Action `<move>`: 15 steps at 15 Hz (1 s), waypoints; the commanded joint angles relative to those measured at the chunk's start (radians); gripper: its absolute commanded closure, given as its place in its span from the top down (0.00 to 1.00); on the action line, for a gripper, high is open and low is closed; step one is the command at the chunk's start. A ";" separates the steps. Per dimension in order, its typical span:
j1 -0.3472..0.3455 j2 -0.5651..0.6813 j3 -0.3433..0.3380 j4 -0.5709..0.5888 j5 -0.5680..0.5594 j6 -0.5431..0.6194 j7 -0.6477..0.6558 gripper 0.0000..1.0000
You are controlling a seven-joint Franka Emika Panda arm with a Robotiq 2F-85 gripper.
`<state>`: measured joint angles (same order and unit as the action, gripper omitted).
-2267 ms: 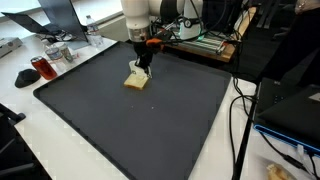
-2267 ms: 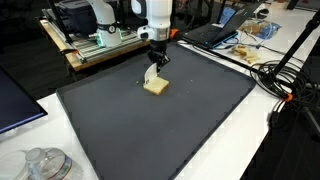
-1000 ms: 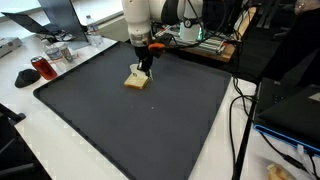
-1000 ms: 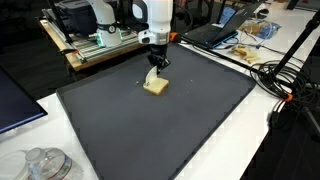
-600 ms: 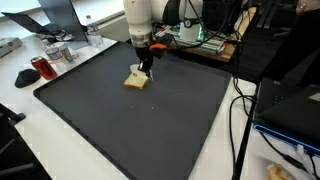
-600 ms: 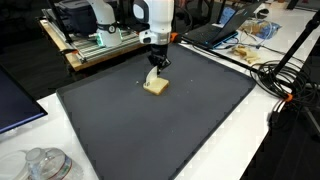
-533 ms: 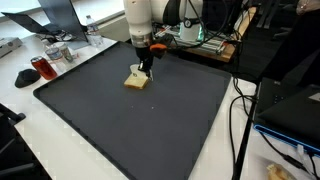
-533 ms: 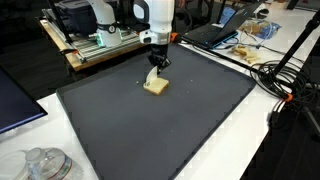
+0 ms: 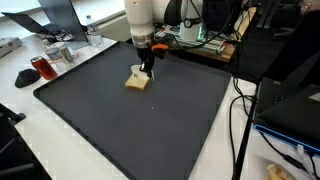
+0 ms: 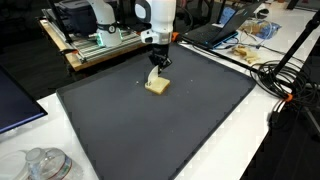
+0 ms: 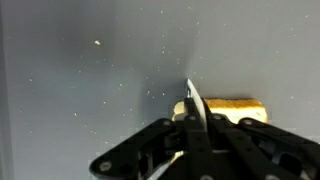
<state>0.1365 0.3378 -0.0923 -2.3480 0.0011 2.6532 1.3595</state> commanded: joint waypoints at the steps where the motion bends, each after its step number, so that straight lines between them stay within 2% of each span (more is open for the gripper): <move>1: -0.039 0.065 0.075 0.022 0.127 -0.051 -0.080 0.01; 15: -0.074 0.052 0.113 0.052 0.286 -0.172 -0.233 0.01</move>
<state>0.0712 0.3519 -0.0149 -2.2996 0.2176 2.5207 1.1717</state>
